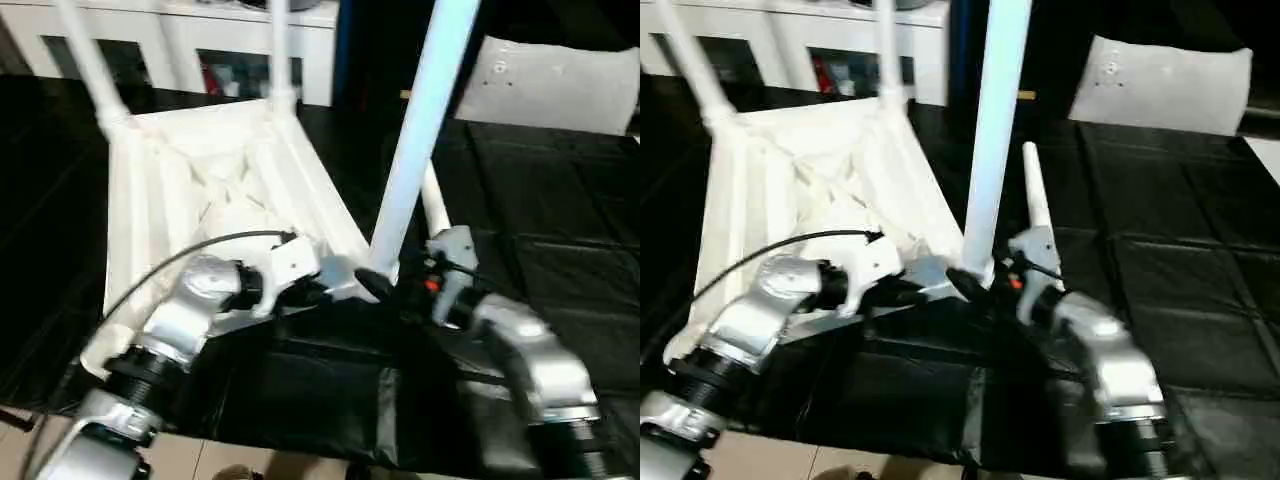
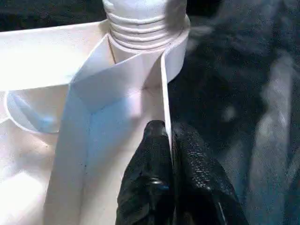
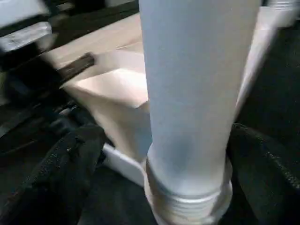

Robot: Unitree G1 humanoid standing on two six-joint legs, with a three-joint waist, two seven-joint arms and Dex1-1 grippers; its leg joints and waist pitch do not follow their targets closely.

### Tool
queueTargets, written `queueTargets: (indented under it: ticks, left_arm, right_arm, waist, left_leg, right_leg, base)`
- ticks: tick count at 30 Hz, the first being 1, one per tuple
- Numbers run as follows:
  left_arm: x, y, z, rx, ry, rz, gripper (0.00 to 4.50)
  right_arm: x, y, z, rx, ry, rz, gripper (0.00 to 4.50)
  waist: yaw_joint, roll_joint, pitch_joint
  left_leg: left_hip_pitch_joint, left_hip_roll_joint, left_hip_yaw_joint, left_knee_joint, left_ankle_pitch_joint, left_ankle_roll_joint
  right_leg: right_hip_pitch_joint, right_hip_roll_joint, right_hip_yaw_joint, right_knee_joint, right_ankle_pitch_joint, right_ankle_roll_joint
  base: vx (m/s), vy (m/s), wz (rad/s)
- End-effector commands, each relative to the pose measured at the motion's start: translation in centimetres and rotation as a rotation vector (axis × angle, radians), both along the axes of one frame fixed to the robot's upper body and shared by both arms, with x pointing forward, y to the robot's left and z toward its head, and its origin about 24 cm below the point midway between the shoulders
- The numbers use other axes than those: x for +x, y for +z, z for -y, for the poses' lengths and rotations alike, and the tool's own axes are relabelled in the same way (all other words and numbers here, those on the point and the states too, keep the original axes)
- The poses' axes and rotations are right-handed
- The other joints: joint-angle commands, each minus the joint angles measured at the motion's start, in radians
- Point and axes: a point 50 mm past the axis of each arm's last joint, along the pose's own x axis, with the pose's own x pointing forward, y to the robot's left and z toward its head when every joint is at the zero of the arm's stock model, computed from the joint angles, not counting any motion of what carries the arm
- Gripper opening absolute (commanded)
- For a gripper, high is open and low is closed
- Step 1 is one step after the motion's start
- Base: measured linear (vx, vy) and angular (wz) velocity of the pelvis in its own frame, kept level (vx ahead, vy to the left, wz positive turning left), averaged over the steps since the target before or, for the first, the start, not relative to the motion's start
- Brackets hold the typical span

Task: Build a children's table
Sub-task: Rotate leg to tighten

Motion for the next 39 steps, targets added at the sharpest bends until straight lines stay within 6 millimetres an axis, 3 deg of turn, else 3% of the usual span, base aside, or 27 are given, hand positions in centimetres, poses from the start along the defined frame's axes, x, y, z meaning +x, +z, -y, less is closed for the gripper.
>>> queueTargets:
  ticks: [1, 6, 8, 13, 18, 23, 29, 35, 36, 38, 39]
  left_arm:
    - [-0.2, 0.4, 0.1, 0.022, -0.103, 0.005, 0.0]
    - [-0.6, 0.8, -0.7, 0.034, -0.211, -0.028, 0.0]
    - [-0.7, 0.7, -1.0, 0.054, -0.258, -0.042, 0.0]
    - [-0.8, 0.8, -1.3, 0.073, -0.306, -0.049, 0.0]
    - [-0.8, 0.8, -1.3, 0.092, -0.35, -0.052, 0.0]
    - [-0.7, 0.8, -1.2, 0.096, -0.373, -0.052, 0.0]
    - [-0.7, 0.8, -1.2, 0.1, -0.382, -0.054, 0.0]
    - [-0.7, 0.7, -1.3, 0.104, -0.388, -0.059, 0.0]
    - [-0.7, 0.7, -1.4, 0.105, -0.388, -0.062, 0.0]
    - [-0.7, 0.6, -1.4, 0.104, -0.376, -0.065, 0.0]
    - [-0.5, 0.5, -1.2, 0.094, -0.335, -0.063, 0.0]
  right_arm:
    - [0.1, 1.0, 0.2, 0.021, 0.071, 0.02, 4.43]
    - [0.4, 1.3, 0.8, -0.006, 0.179, 0.006, 4.28]
    - [0.7, 1.4, 0.9, -0.024, 0.219, 0.003, 3.93]
    - [0.9, 1.6, 1.0, -0.036, 0.264, 0.004, 3.57]
    - [0.9, 1.4, 0.7, -0.067, 0.335, 0.0, 3.14]
    - [0.7, 1.4, 0.3, -0.062, 0.391, -0.012, 2.69]
    - [0.6, 1.3, 0.2, -0.056, 0.415, -0.03, 2.18]
    - [0.4, 1.0, 0.1, -0.048, 0.43, -0.055, 1.95]
    - [0.3, 0.9, 0.0, -0.038, 0.433, -0.066, 1.93]
    - [0.0, 0.8, -0.2, -0.022, 0.432, -0.076, 1.91]
    - [-0.3, 0.5, -0.6, -0.001, 0.415, -0.086, 1.91]
  waist:
    - [0.004, -0.001, -0.066]
    - [0.013, -0.009, -0.068]
    - [0.019, -0.007, -0.07]
    - [0.028, -0.011, -0.072]
    - [0.041, -0.013, -0.069]
    - [0.043, -0.018, -0.069]
    - [0.043, -0.017, -0.067]
    - [0.043, -0.016, -0.066]
    - [0.044, -0.011, -0.064]
    - [0.043, -0.013, -0.064]
    - [0.045, -0.005, -0.063]
  left_leg:
    - [0.003, 0.06, -0.018, -0.064, -0.104, 0.099]
    - [0.006, 0.061, -0.015, -0.064, -0.084, 0.09]
    - [0.007, 0.064, -0.016, -0.063, -0.061, 0.096]
    - [0.004, 0.065, -0.014, -0.061, -0.042, 0.102]
    - [0.007, 0.066, -0.012, -0.062, -0.054, 0.092]
    - [0.005, 0.067, -0.012, -0.062, -0.047, 0.092]
    - [0.005, 0.067, -0.013, -0.063, -0.053, 0.089]
    - [0.004, 0.067, -0.013, -0.063, -0.055, 0.088]
    - [0.004, 0.067, -0.014, -0.064, -0.057, 0.086]
    - [0.005, 0.068, -0.014, -0.064, -0.063, 0.085]
    - [0.005, 0.068, -0.015, -0.065, -0.063, 0.083]
  right_leg:
    - [0.064, -0.101, 0.07, -0.073, -0.293, -0.146]
    - [0.06, -0.101, 0.073, -0.066, -0.271, -0.161]
    - [0.061, -0.102, 0.073, -0.058, -0.228, -0.176]
    - [0.063, -0.104, 0.072, -0.051, -0.191, -0.188]
    - [0.06, -0.104, 0.072, -0.056, -0.237, -0.172]
    - [0.062, -0.105, 0.071, -0.052, -0.219, -0.173]
    - [0.061, -0.105, 0.071, -0.054, -0.238, -0.168]
    - [0.061, -0.105, 0.071, -0.055, -0.238, -0.167]
    - [0.06, -0.105, 0.071, -0.055, -0.238, -0.169]
    - [0.06, -0.105, 0.07, -0.056, -0.239, -0.17]
    - [0.06, -0.105, 0.07, -0.056, -0.236, -0.172]
  base:
    - [0.0, 0.0, 0.0]
    - [0.0, 0.0, 0.0]
    - [0.0, 0.0, 0.0]
    - [0.0, 0.0, 0.0]
    - [0.0, 0.0, 0.0]
    - [0.0, 0.0, 0.0]
    - [0.0, 0.0, 0.0]
    - [0.0, 0.0, 0.0]
    - [0.0, 0.0, 0.0]
    - [0.0, 0.0, 0.0]
    - [0.0, 0.0, 0.0]
